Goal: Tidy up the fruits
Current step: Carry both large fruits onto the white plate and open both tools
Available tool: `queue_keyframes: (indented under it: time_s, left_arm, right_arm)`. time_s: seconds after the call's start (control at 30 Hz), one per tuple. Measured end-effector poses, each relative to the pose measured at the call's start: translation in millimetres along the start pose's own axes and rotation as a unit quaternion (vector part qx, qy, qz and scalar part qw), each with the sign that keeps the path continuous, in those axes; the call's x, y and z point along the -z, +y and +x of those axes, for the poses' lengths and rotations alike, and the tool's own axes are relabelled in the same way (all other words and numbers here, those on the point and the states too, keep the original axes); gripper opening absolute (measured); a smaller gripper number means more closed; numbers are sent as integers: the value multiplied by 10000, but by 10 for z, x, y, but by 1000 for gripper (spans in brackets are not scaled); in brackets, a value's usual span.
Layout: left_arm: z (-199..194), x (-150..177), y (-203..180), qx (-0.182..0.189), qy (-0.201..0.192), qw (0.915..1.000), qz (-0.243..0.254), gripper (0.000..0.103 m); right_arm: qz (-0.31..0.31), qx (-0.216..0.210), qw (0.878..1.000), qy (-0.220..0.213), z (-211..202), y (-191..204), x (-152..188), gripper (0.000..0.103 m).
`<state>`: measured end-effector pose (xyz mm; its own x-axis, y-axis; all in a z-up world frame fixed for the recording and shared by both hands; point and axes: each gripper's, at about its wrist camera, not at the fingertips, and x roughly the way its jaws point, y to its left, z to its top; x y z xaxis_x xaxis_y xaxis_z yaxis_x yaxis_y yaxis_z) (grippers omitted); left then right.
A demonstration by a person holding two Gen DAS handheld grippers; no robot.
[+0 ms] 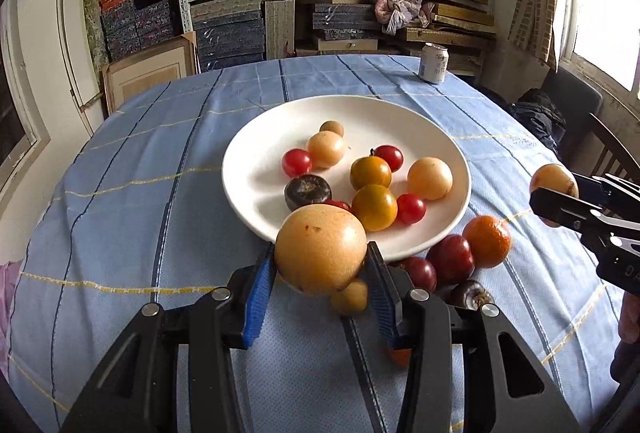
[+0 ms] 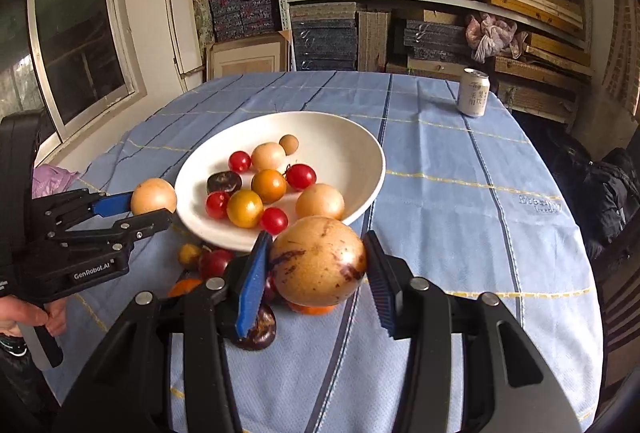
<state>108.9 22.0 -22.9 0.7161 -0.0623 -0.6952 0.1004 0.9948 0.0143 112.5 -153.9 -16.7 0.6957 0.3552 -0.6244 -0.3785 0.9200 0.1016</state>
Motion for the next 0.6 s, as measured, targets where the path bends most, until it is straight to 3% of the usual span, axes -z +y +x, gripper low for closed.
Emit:
queue_keyframes:
  time_s: [0.37,0.6]
  left_arm:
    - [352,-486,117,15,-17,9999,-115,45]
    - [686,-564,104,-79,237,9997,41,45]
  right_arm:
    - [-189,233,9995,88,481,-71,-471,46]
    - [-271,228,9991,242,903,-114,-663,46]
